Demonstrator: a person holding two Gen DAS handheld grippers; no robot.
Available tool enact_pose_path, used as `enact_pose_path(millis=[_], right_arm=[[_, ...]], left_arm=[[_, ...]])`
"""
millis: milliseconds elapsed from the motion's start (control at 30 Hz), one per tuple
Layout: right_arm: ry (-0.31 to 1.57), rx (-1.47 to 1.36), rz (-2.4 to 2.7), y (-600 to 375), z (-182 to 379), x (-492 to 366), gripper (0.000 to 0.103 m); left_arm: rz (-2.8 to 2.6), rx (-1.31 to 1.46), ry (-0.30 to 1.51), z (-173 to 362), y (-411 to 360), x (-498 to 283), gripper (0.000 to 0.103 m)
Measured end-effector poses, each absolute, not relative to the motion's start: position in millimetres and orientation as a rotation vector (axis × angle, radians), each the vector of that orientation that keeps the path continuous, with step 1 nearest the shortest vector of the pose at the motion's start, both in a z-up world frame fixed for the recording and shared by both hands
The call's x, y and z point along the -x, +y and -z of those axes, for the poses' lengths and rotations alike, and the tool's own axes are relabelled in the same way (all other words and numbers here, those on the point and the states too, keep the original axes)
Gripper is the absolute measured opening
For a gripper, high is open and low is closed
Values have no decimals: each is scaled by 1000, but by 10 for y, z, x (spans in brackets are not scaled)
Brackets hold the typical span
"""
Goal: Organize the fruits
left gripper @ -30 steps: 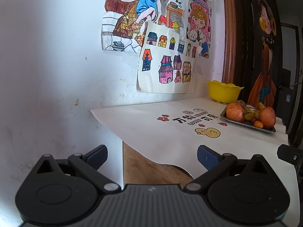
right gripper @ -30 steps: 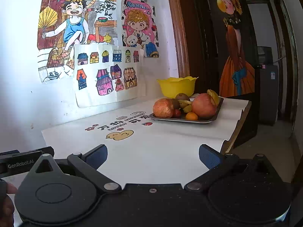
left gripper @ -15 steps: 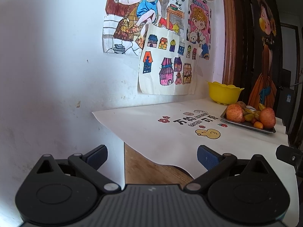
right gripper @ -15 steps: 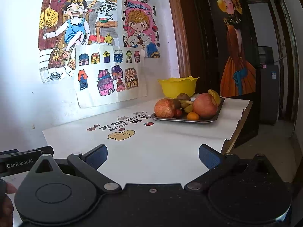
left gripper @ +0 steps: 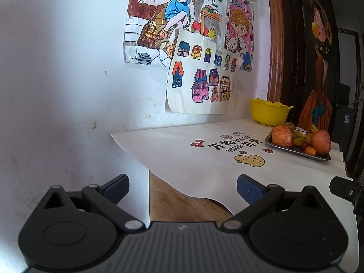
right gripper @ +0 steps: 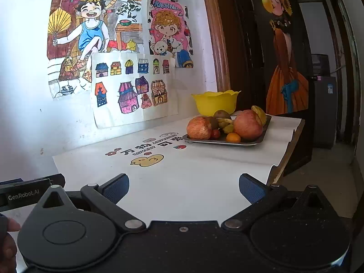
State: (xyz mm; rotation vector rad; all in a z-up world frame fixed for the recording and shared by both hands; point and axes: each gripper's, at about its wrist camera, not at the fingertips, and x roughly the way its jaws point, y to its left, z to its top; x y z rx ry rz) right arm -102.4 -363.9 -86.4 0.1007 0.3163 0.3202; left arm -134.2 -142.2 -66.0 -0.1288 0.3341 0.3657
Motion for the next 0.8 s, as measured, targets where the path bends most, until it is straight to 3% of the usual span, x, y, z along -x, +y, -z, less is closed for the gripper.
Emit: enact_pose_path(millis=[800], right_arm=[[319, -100, -322, -3623, 872, 1021, 102]], left_arm=[[-367, 130, 333, 661, -1408, 1353, 103]])
